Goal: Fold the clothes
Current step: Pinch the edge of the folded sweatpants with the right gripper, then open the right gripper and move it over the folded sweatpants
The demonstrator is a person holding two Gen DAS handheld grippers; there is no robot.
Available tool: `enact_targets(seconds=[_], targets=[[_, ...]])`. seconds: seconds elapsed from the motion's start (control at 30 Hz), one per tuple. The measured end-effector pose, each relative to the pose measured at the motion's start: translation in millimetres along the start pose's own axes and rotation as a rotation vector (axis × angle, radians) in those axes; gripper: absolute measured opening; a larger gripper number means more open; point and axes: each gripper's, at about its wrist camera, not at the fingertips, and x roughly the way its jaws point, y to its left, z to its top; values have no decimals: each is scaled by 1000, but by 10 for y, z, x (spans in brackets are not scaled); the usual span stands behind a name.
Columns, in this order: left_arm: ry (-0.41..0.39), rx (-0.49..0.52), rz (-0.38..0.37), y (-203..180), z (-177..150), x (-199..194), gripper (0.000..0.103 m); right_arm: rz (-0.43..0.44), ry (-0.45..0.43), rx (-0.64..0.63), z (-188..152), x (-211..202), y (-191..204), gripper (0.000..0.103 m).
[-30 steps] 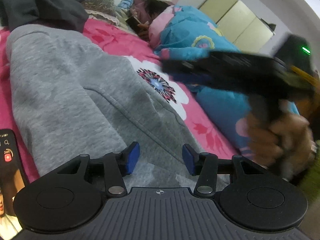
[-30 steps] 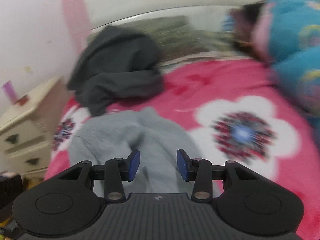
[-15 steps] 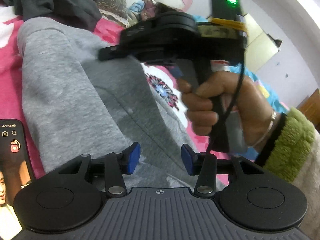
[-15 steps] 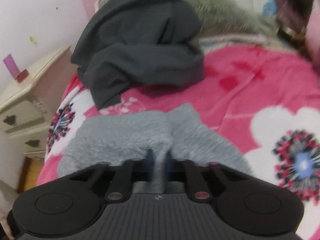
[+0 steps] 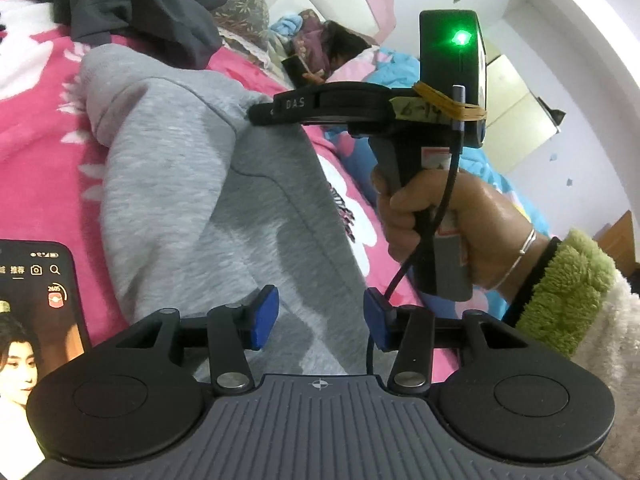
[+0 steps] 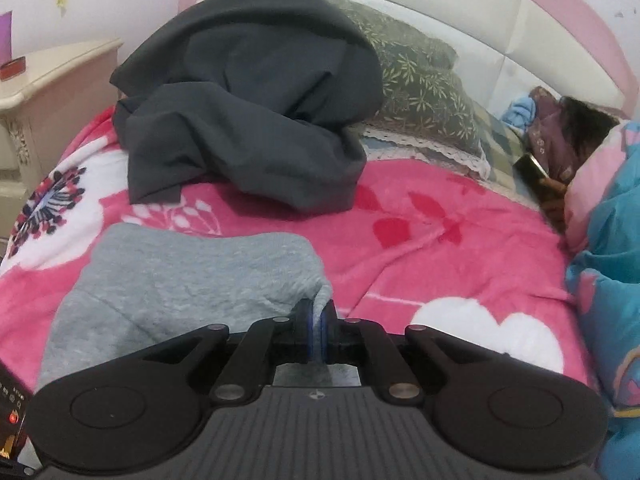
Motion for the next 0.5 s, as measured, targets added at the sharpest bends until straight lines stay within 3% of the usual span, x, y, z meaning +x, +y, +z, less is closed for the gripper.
enact_targets(seconds=[0.23,0.3,0.37,0.5], targets=[[27,-12,10,40,10,43,47,-46,29,-49,58,-7,33,4],[31,-5,21,42,2,80,46,-63,40,-58,98,-56,30,18],[30,-2,25,40,-2,77,46,-80,50,-67,139,-105,26,38],[27,-6,30,41,-15,59,46,-115,71,-85,220,-203,18,40]])
